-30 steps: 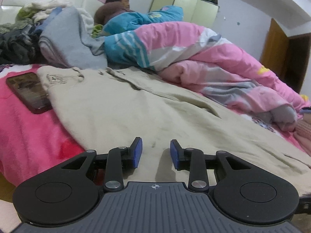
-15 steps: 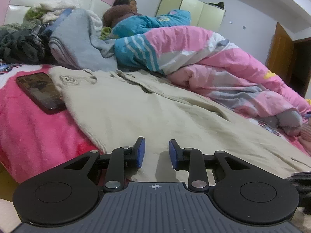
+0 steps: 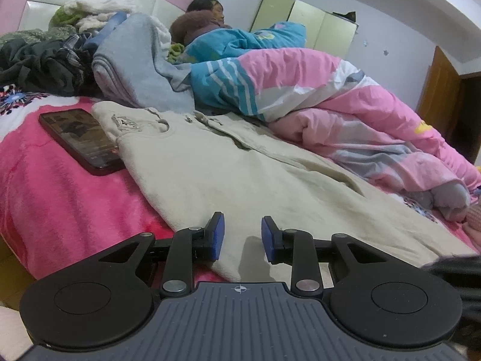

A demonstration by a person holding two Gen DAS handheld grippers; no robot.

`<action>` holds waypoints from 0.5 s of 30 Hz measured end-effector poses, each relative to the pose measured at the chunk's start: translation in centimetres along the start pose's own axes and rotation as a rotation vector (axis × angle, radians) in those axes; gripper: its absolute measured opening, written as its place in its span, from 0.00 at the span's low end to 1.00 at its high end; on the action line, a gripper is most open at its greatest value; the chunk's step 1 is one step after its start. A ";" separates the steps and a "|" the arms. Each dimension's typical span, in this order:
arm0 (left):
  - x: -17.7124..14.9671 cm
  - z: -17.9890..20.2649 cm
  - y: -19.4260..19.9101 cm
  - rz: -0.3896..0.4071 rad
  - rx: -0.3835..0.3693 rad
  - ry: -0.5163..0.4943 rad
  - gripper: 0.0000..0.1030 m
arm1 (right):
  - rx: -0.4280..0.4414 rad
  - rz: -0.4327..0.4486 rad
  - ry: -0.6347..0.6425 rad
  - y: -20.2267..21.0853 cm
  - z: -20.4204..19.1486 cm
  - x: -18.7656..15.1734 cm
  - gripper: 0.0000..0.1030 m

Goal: Fold clothes

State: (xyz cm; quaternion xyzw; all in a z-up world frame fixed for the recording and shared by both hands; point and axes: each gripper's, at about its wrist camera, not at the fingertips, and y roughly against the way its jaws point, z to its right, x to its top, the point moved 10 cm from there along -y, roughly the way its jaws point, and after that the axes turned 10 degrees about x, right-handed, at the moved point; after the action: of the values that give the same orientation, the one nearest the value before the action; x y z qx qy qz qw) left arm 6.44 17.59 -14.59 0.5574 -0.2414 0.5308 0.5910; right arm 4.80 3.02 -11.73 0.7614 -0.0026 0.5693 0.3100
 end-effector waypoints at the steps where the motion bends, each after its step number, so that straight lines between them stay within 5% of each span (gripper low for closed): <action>1: 0.0 -0.1 0.0 0.000 0.001 0.003 0.28 | 0.000 -0.014 -0.018 -0.4 0.0 -0.7 0.00; 8: 0.2 -0.9 -0.1 -0.002 0.002 0.037 0.28 | 0.091 -0.003 -0.178 1.8 -0.6 -2.0 0.00; 15: 0.2 -1.1 0.0 -0.001 -0.011 0.048 0.28 | 0.076 0.037 -0.305 2.1 1.9 -2.2 0.00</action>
State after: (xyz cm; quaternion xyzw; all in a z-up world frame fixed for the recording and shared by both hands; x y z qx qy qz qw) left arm 6.19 18.66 -14.65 0.5413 -0.2295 0.5424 0.6001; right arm 4.88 -0.34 -12.96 0.8501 -0.0423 0.4522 0.2666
